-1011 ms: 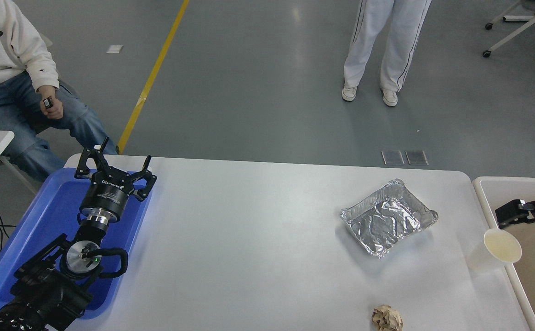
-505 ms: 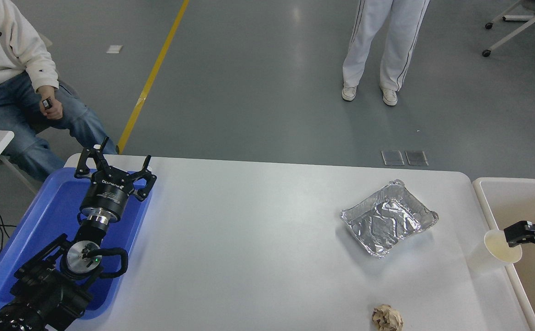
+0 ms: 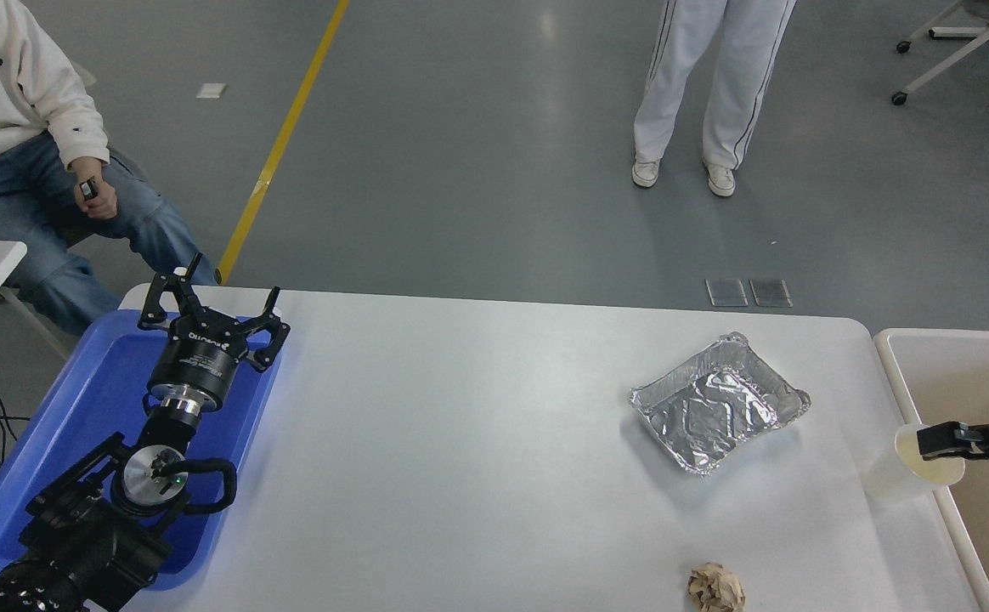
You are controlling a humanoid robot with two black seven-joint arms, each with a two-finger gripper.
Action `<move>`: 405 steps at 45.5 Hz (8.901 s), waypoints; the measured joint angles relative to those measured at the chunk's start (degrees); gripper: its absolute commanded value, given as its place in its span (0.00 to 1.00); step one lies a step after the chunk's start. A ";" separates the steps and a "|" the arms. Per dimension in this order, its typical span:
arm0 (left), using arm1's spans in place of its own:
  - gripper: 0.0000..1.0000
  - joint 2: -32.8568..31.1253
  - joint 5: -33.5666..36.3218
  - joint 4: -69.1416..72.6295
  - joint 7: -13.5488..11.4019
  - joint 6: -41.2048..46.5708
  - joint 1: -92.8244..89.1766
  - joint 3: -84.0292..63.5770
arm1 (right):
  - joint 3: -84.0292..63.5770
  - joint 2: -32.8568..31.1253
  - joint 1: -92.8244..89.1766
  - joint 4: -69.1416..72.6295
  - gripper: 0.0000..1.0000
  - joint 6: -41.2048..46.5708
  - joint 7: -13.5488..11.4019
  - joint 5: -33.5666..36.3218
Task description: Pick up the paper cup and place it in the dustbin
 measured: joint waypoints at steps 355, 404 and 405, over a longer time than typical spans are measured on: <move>1.00 0.00 0.00 -0.02 0.00 -0.08 0.00 -0.06 | 30.80 -1.59 -34.03 -28.02 0.93 -26.13 -0.11 17.59; 1.00 0.00 0.00 -0.06 0.00 -0.09 -0.01 -0.08 | -1.70 -19.22 5.13 15.49 1.00 -12.16 -0.18 13.69; 1.00 0.00 0.00 -0.06 0.00 -0.09 -0.01 -0.08 | -2.63 -19.04 6.24 15.78 1.00 -11.19 -0.17 13.70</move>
